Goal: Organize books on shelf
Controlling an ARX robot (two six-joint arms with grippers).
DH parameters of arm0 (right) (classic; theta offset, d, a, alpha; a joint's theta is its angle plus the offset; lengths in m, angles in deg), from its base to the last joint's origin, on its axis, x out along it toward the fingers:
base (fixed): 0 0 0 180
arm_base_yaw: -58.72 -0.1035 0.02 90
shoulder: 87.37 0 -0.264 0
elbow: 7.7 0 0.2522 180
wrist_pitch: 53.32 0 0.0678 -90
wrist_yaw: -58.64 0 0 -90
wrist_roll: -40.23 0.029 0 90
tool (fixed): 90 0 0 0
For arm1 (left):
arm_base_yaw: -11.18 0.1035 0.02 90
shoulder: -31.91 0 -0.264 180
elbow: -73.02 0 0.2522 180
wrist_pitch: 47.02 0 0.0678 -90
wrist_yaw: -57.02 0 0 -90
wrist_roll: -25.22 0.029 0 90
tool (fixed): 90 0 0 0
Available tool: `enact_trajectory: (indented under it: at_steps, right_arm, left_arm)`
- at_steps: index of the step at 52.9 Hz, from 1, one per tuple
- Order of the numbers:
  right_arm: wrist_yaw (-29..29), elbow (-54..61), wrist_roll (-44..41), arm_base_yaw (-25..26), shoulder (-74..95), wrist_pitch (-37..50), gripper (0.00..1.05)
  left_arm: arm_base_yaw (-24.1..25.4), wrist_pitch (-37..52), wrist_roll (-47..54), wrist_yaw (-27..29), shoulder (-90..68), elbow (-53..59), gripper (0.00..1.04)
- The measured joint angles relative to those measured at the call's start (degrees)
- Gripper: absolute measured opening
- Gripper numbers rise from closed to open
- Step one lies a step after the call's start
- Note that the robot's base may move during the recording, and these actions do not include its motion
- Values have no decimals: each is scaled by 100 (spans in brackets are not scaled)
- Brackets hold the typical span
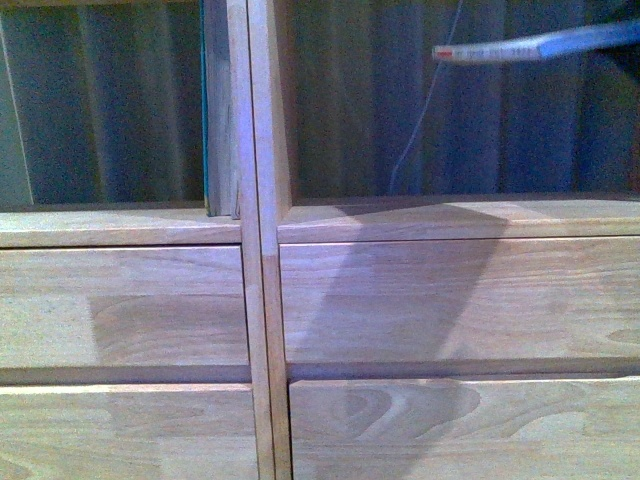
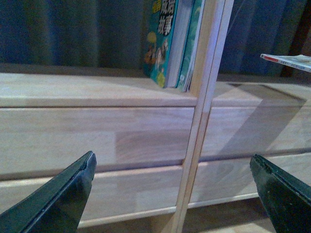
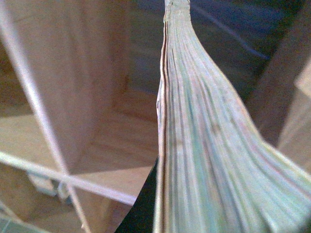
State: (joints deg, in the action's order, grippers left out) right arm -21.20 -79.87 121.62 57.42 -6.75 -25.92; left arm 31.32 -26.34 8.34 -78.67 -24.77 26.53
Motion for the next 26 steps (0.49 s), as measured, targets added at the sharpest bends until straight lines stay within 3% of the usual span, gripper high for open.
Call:
enact_trajectory:
  at_steps: [12,17,26]
  right_arm:
    - [560,-245,-826,-328,-243,466,7]
    - [682,-297,-1329,-470,-245,656,7]
    - [763,-293,-1838,-514,0,1331,7]
  left_arm:
    - [-595,136,-1093,-623,-1314,-1305,98]
    - [-901,844,-2262,-977,-1864,-1860,98]
    - [-1458,2085,-3906,-837,-2402,-2439,98]
